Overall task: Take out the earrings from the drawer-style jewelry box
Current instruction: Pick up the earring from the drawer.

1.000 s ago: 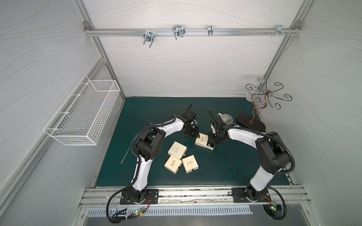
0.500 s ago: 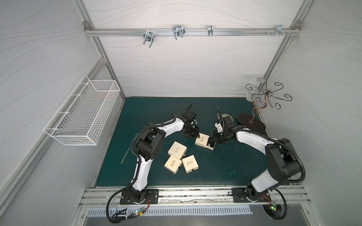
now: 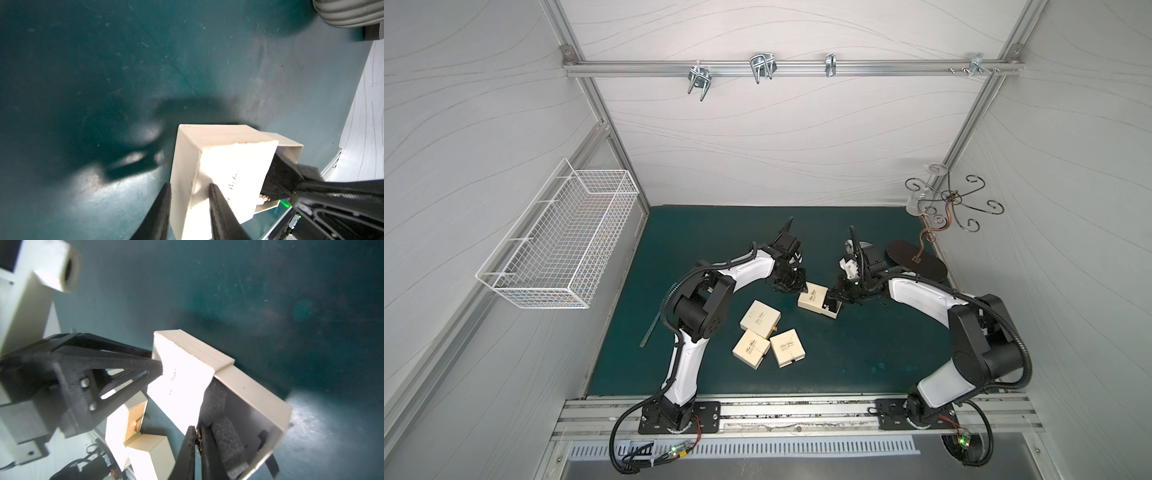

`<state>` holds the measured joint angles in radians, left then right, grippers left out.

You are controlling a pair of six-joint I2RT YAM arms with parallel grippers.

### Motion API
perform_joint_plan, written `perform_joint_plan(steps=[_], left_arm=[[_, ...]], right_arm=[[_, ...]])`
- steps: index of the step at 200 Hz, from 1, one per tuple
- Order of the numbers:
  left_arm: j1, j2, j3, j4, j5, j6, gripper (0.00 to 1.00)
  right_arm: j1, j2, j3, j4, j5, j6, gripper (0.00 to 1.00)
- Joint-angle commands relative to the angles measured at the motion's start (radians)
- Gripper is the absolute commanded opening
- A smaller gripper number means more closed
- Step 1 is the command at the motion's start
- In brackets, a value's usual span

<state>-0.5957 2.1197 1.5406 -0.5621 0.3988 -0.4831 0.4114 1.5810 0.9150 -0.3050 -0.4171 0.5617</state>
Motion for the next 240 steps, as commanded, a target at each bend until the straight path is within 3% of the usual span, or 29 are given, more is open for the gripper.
perform_joint_plan(steps=[1,59,105,186,240], left_arm=[[0.016,0.094,-0.037,-0.125,-0.195,0.01,0.33],[0.017,0.094,-0.035,-0.127,-0.199,0.011,0.33],[0.017,0.094,-0.035,-0.128,-0.199,0.012,0.33],[0.017,0.1,-0.033,-0.13,-0.197,0.012,0.32],[0.017,0.106,-0.031,-0.131,-0.194,0.012,0.32]], right_arm=[[0.003,0.027,-0.004,0.024,-0.11,0.011,0.09],[-0.005,0.076,0.007,0.021,-0.135,0.009,0.09],[-0.037,0.076,-0.023,0.0,-0.061,0.023,0.09],[-0.06,0.075,-0.029,0.001,-0.045,0.032,0.24],[-0.055,0.088,-0.007,-0.023,-0.003,0.024,0.25]])
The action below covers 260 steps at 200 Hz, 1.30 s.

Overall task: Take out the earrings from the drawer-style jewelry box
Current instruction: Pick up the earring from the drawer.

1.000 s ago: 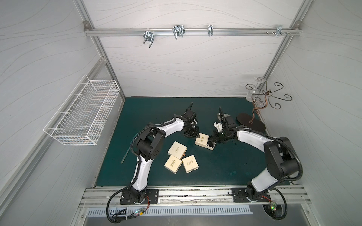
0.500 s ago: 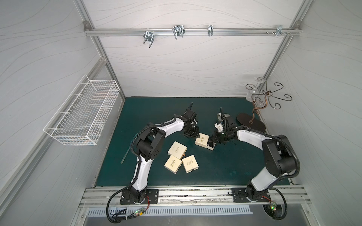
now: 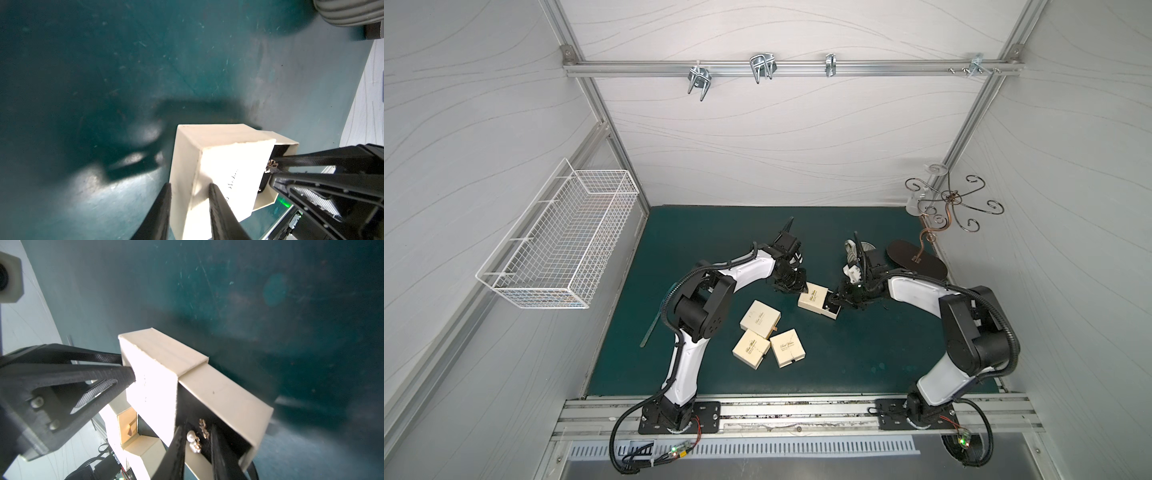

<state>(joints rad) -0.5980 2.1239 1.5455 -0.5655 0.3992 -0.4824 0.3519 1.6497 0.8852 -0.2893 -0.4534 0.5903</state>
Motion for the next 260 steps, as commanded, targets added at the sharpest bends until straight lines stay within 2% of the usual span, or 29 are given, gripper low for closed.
perform_joint_plan(steps=[1,18,58,76,183,224,260], left_arm=[[0.019,0.102,-0.036,-0.128,-0.195,0.011,0.32],[0.019,0.102,-0.034,-0.128,-0.193,0.011,0.32],[0.018,0.103,-0.032,-0.131,-0.194,0.015,0.33],[0.018,0.104,-0.031,-0.135,-0.2,0.016,0.32],[0.018,0.116,-0.019,-0.149,-0.211,0.019,0.32],[0.017,0.117,-0.019,-0.15,-0.21,0.019,0.32],[0.018,0.116,-0.018,-0.149,-0.209,0.016,0.32]], right_arm=[[0.005,0.02,0.024,-0.039,0.035,-0.005,0.25],[0.011,0.026,0.029,-0.043,0.05,-0.01,0.23],[0.016,0.006,0.022,-0.029,0.06,-0.009,0.08],[0.014,-0.011,0.015,-0.016,0.048,-0.002,0.06],[-0.019,-0.046,-0.049,0.167,-0.169,0.095,0.05],[-0.018,-0.049,-0.049,0.189,-0.189,0.1,0.05],[-0.026,-0.091,-0.054,0.167,-0.15,0.088,0.05]])
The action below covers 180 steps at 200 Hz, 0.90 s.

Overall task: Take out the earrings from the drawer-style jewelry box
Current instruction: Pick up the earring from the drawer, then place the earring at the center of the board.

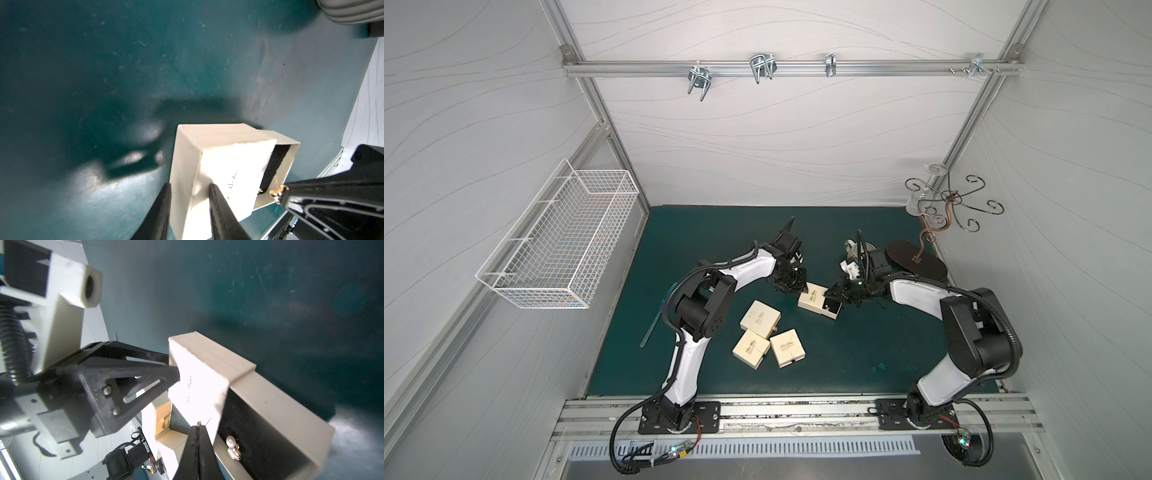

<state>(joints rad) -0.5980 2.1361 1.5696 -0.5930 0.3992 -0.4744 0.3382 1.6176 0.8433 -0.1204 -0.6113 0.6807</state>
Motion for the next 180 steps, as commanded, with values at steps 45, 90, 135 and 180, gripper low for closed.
perform_joint_plan(steps=[45,90,135,180], left_arm=[[0.018,0.089,-0.043,-0.115,-0.189,0.011,0.33],[0.017,0.061,-0.044,-0.096,-0.139,0.008,0.33],[0.017,0.021,-0.052,-0.073,-0.098,0.01,0.33],[0.007,0.007,-0.061,-0.062,-0.089,0.013,0.33]], right_arm=[[-0.104,-0.173,-0.06,-0.123,0.197,-0.008,0.04],[-0.224,-0.215,-0.119,-0.214,0.325,0.0,0.04],[-0.251,-0.152,-0.138,-0.213,0.334,-0.006,0.04],[-0.252,-0.132,-0.136,-0.208,0.351,-0.024,0.08]])
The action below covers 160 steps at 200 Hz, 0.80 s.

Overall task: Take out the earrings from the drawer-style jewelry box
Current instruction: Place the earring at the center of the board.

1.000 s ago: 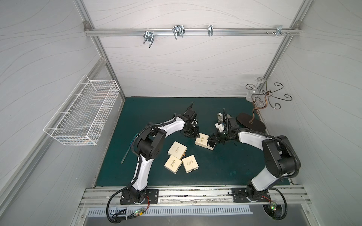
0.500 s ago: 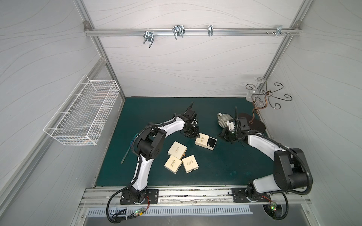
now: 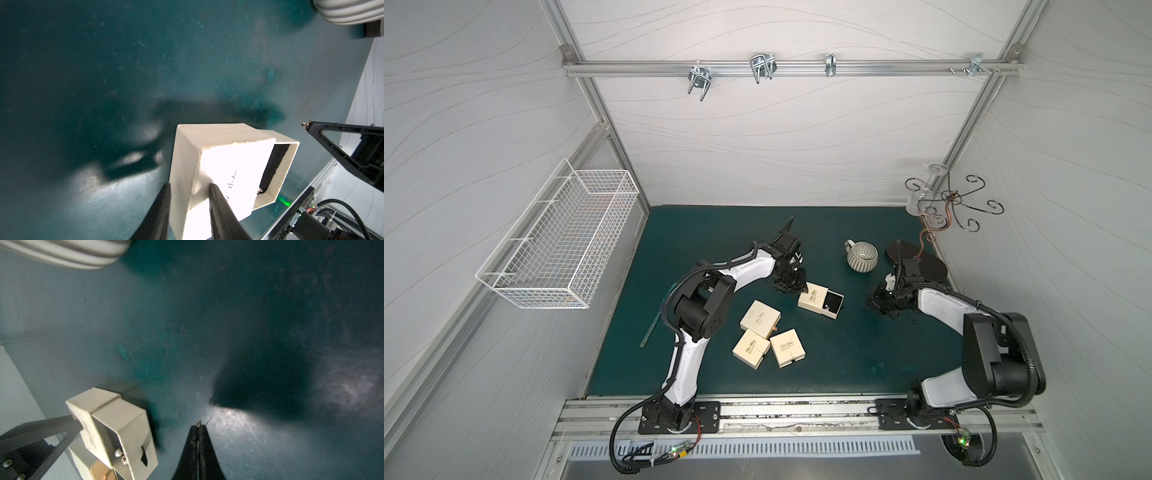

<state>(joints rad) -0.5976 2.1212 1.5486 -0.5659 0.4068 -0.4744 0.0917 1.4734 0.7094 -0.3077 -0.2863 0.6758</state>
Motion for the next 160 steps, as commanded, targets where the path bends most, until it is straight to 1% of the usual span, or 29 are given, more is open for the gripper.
perform_joint_plan(steps=[1,43,75,90,106,124,135,160], left_arm=[[0.007,0.023,-0.04,-0.089,-0.097,0.013,0.33],[0.004,0.022,-0.035,-0.089,-0.098,0.015,0.33],[0.003,0.022,-0.037,-0.092,-0.103,0.016,0.33],[0.004,0.023,-0.039,-0.091,-0.105,0.016,0.33],[0.004,0.022,-0.036,-0.091,-0.102,0.016,0.33],[0.002,0.024,-0.035,-0.091,-0.102,0.016,0.33],[0.002,0.026,-0.035,-0.09,-0.102,0.016,0.33],[-0.001,0.03,-0.033,-0.091,-0.102,0.016,0.33]], right_arm=[[-0.005,0.013,-0.002,-0.021,0.027,-0.019,0.08],[-0.005,0.018,-0.006,-0.022,0.033,-0.02,0.12],[-0.003,0.013,-0.004,-0.03,0.034,-0.023,0.18],[0.007,-0.006,0.004,-0.049,0.058,-0.026,0.22],[0.052,-0.044,0.019,-0.088,0.133,-0.036,0.24],[0.135,-0.09,0.041,-0.137,0.249,-0.053,0.26],[0.183,-0.11,0.056,-0.156,0.299,-0.063,0.26],[0.261,-0.134,0.092,-0.17,0.343,-0.1,0.26]])
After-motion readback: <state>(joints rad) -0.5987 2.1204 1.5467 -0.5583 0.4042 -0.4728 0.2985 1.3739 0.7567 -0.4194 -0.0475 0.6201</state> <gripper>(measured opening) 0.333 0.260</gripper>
